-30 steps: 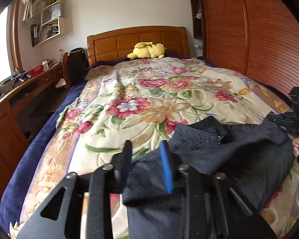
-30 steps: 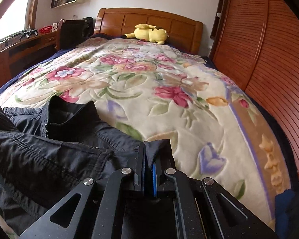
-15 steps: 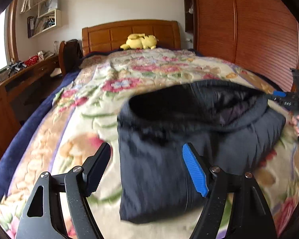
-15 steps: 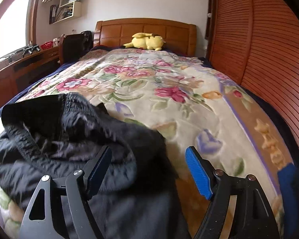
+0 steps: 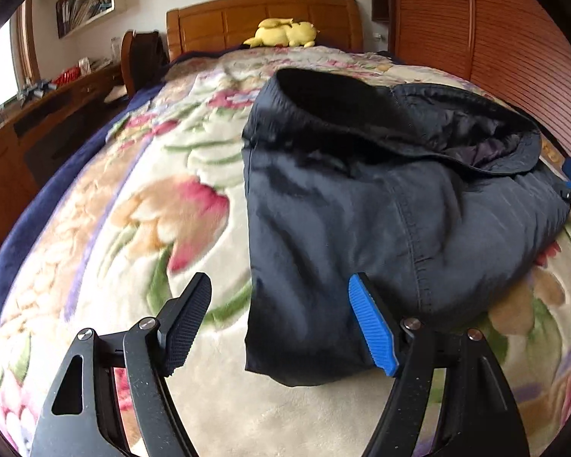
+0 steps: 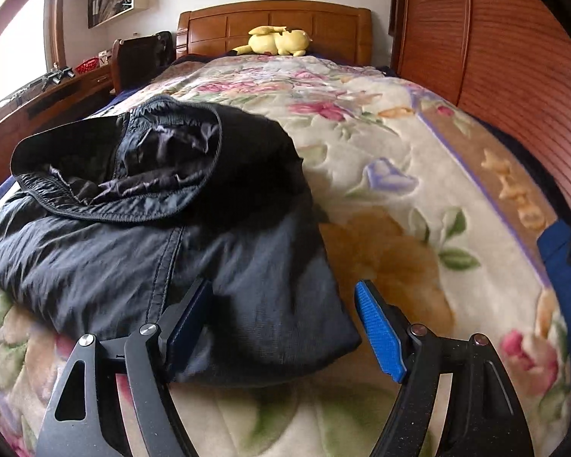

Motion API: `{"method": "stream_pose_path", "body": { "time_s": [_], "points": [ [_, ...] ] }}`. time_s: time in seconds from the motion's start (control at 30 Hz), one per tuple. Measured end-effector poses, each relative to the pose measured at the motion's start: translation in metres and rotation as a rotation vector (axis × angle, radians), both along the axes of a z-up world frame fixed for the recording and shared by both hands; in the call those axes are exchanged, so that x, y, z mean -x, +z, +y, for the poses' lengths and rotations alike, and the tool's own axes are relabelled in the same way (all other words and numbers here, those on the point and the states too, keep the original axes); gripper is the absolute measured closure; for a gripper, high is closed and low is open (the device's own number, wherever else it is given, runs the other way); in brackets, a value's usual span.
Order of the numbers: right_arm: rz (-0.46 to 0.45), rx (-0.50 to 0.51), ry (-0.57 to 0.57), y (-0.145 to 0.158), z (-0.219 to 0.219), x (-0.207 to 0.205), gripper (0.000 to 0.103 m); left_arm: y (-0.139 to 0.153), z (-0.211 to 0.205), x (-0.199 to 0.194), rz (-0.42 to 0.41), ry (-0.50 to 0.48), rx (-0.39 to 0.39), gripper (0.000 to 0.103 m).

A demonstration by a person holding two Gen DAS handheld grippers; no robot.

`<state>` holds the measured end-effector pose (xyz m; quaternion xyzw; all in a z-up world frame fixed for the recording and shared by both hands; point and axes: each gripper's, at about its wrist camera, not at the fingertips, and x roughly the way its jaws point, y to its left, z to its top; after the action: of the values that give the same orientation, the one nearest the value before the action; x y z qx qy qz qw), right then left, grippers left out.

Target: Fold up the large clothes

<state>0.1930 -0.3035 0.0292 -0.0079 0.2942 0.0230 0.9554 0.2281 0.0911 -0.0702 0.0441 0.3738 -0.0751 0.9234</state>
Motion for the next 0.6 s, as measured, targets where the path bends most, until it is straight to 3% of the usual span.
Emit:
{"method": "stream_pose_path", "body": {
  "time_s": [0.17, 0.37, 0.6],
  "points": [
    [0.010, -0.001, -0.001, -0.015, 0.003, -0.007, 0.025, -0.004, 0.002, -0.001, 0.008, 0.011, 0.006, 0.027],
    [0.034, -0.091, 0.022, -0.025, -0.008, -0.015, 0.025, -0.017, 0.000, -0.004, 0.041, 0.002, -0.004, 0.027],
    [0.055, -0.119, 0.041, -0.029, -0.013, -0.020, 0.025, -0.021, 0.003, -0.002, 0.040, 0.004, 0.021, 0.027]
  ]
}}
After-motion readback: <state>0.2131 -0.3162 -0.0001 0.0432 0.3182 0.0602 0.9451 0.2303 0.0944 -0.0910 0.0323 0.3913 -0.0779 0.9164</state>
